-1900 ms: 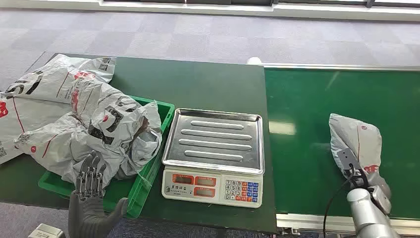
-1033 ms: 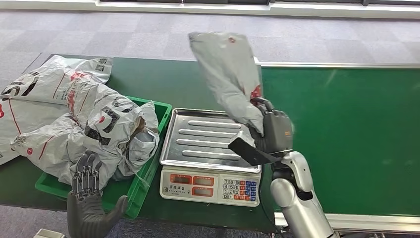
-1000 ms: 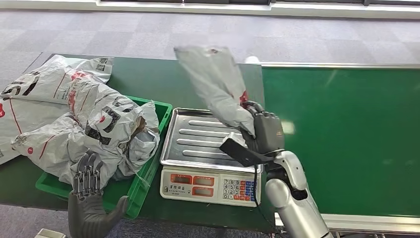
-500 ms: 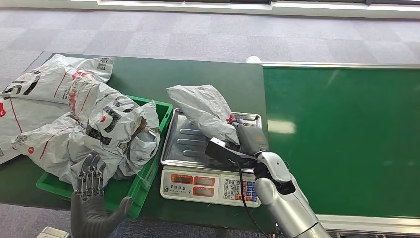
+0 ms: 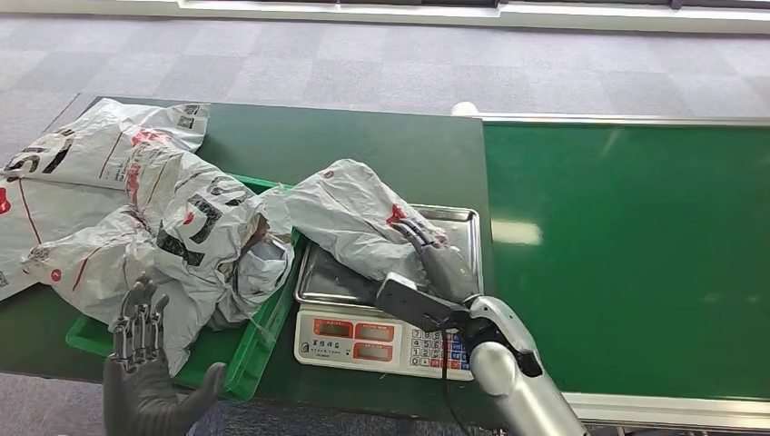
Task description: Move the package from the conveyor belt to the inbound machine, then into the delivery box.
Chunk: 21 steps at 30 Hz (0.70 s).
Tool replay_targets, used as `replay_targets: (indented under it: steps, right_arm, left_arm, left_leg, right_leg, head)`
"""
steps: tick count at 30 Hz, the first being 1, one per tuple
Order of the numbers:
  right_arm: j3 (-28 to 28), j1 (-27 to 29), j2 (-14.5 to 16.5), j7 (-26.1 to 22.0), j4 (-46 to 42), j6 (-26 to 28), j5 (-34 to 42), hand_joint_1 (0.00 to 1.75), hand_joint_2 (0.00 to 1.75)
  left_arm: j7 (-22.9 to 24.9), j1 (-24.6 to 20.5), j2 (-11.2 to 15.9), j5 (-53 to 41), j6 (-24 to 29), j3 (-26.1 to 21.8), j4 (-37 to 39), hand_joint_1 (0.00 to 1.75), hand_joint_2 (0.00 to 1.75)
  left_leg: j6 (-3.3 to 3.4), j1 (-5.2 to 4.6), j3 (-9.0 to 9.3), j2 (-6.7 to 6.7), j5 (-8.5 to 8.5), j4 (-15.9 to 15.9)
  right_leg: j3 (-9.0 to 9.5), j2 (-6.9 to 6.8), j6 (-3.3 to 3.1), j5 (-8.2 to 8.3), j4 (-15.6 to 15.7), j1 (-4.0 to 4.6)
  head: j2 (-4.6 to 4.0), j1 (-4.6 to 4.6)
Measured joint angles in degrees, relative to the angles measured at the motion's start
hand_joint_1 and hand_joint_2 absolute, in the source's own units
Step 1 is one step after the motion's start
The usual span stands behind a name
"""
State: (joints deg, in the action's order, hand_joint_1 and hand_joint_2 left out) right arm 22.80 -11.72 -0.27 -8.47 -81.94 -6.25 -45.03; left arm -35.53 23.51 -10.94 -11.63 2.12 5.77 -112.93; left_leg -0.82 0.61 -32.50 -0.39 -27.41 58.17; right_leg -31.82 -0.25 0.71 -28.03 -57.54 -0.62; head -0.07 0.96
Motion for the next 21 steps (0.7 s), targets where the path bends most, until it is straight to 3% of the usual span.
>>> replay_targets:
  steps: [6, 9, 13, 15, 18, 21]
  right_arm:
    - [-5.9, 9.1, -0.1, -8.5, -12.7, 1.2, 16.6, 0.0, 1.75]
    - [-9.4, 12.8, 0.0, -12.2, -17.4, 1.2, 21.4, 0.0, 1.75]
    - [-13.1, 16.9, 0.1, -14.4, -22.2, 2.1, 21.7, 0.0, 1.75]
    - [-15.0, 18.7, 0.4, -16.9, -24.2, 6.0, 22.0, 0.0, 1.75]
    - [-18.1, 21.1, 1.0, -22.7, -26.9, 17.2, 24.5, 0.0, 1.75]
    - [-19.5, 23.8, 1.2, -26.8, -28.7, 27.1, 27.9, 0.0, 1.75]
  left_arm:
    - [0.6, -3.8, 1.4, -9.4, 4.0, -0.4, -7.5, 0.0, 1.75]
    - [4.8, -10.6, 3.2, -14.9, 5.4, 1.5, -8.0, 0.0, 1.75]
    - [12.4, -21.5, 4.7, -19.3, 5.3, 6.5, -5.6, 0.0, 1.75]
    - [16.9, -26.7, 5.1, -19.8, 3.5, 9.9, -3.3, 0.0, 1.75]
    - [24.6, -34.4, 5.1, -20.1, -1.1, 15.6, 2.2, 0.0, 1.75]
    - [27.8, -40.4, 4.5, -20.6, -3.2, 20.8, 9.4, 0.0, 1.75]
  left_leg:
    - [0.0, 0.0, -0.01, -0.04, -0.01, 0.0]
    - [0.01, 0.0, 0.02, -0.08, 0.0, 0.0]
    - [0.05, -0.01, 0.05, -0.06, 0.1, 0.0]
    - [0.07, -0.03, 0.04, -0.06, 0.14, 0.0]
    - [0.1, -0.07, 0.04, -0.07, 0.17, 0.1]
    - [0.1, -0.11, 0.02, 0.08, 0.16, 0.1]
  right_leg:
    - [-0.05, -0.08, -0.03, -0.04, 0.0, -0.02]
    - [0.0, -0.2, -0.02, -0.02, 0.0, -0.02]
    - [-0.02, -0.19, -0.03, 0.15, 0.0, -0.03]
    - [-0.04, -0.19, -0.01, 0.19, 0.0, -0.05]
    - [0.01, -0.21, 0.03, 0.22, 0.0, -0.1]
    - [0.01, 0.01, 0.08, 0.3, 0.0, -0.16]
  head:
    - [0.0, 0.0]
    - [0.0, 0.0]
    - [0.0, 0.0]
    - [0.0, 0.0]
    - [0.0, 0.0]
    - [0.0, 0.0]
